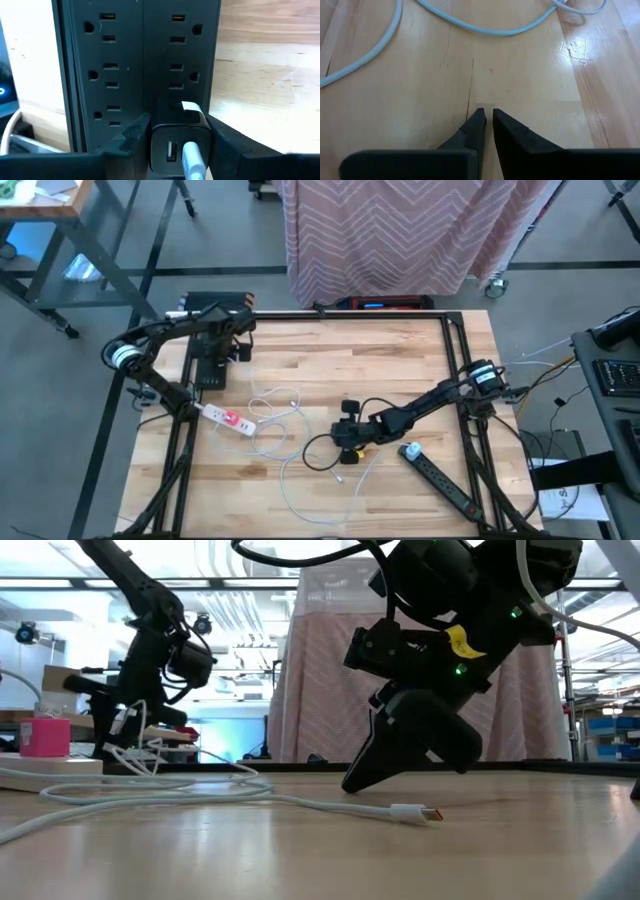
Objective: Insert USB
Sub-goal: Insert the black charger adapter into the top black outlet extension
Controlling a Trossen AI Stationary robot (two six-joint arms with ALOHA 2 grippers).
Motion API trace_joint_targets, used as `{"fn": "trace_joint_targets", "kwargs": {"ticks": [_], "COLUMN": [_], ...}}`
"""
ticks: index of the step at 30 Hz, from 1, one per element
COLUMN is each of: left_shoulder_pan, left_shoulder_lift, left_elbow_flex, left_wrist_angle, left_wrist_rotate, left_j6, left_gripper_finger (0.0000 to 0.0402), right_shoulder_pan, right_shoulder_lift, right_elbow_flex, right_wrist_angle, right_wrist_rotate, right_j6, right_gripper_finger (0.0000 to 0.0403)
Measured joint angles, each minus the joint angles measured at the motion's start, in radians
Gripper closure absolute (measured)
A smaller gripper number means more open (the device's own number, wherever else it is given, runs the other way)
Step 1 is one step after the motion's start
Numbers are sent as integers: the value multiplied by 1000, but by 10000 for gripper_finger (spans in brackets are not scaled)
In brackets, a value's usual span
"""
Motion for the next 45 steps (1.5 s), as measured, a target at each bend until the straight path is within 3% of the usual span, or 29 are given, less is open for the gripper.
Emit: {"fn": "trace_joint_targets", "kwargs": {"ticks": [10, 27, 38, 45], "left_shoulder_pan": [-7, -15, -29, -29], "left_shoulder_lift": [-2, -23, -23, -24], "left_elbow_flex": [-59, 6, 14, 82], "left_wrist_angle": [53, 32, 30, -11], "left_wrist_rotate": [-1, 66, 111, 143], "left_j6": [40, 96, 170, 221], "left_gripper_finger": [258, 245, 191, 150], "right_shoulder_pan": [0, 0, -1, 0], "right_shoulder_lift": [0, 0, 0, 0], "right_elbow_flex": [0, -1, -2, -2], "right_wrist_angle": [-3, -5, -6, -7], "right_wrist_rotate": [0, 1, 1, 1], "right_j6": [8, 7, 2, 0], "right_gripper_finger": [372, 354, 332, 323]}}
